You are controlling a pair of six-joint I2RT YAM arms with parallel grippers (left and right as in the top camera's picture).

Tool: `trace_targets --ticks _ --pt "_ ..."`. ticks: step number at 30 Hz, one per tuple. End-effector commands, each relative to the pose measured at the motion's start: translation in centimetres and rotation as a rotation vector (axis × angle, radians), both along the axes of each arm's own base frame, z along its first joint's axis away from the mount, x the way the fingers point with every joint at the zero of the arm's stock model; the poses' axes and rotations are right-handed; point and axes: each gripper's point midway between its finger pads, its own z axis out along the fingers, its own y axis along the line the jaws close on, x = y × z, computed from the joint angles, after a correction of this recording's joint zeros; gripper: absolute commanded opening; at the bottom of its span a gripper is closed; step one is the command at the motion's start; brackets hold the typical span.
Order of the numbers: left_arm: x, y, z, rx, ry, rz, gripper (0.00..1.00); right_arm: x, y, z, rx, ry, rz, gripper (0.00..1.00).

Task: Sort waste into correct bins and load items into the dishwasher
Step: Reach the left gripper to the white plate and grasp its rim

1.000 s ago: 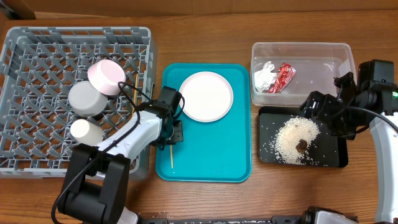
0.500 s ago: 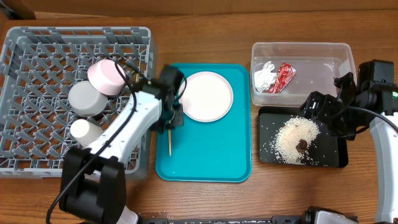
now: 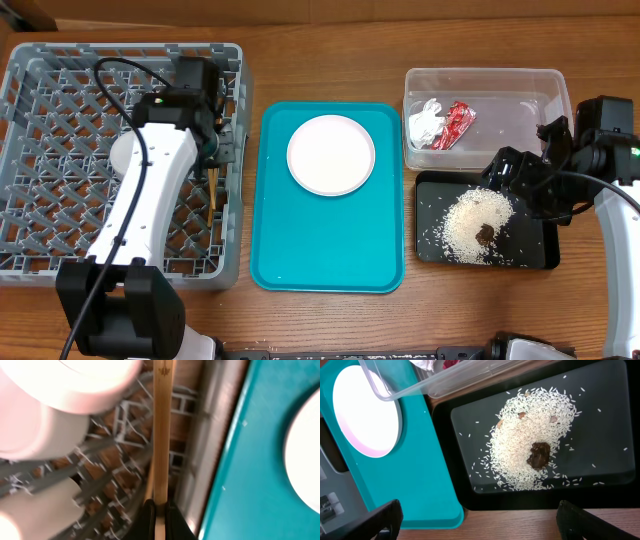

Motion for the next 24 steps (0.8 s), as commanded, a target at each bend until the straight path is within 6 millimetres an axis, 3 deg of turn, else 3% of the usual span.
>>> trace_targets --ticks 1,3,12,17,24 --pt "1.0 0.4 1.1 0.020 -0.048 -0.040 0.08 0.5 -0.1 0.8 -0.007 -0.036 0.002 1.00" --pt "1.3 0.1 1.1 0.004 -0.061 -0.046 0.29 0.5 -0.1 0.8 -0.007 -0.036 0.002 1.00" --pt "1.2 -1.7 0.9 -0.094 -0.054 -0.079 0.53 0.5 -0.1 0.8 -0.007 -0.035 0.002 1.00" --pt "0.3 -6.7 0.9 -0.292 -0.021 -0.171 0.59 0.5 -0.1 0.8 -0.007 -0.036 0.002 1.00" --pt "0.3 -14.6 0.9 -0.233 -0.076 -0.439 0.69 0.5 -0.2 0.9 -0.008 -0.039 0.002 1.00"
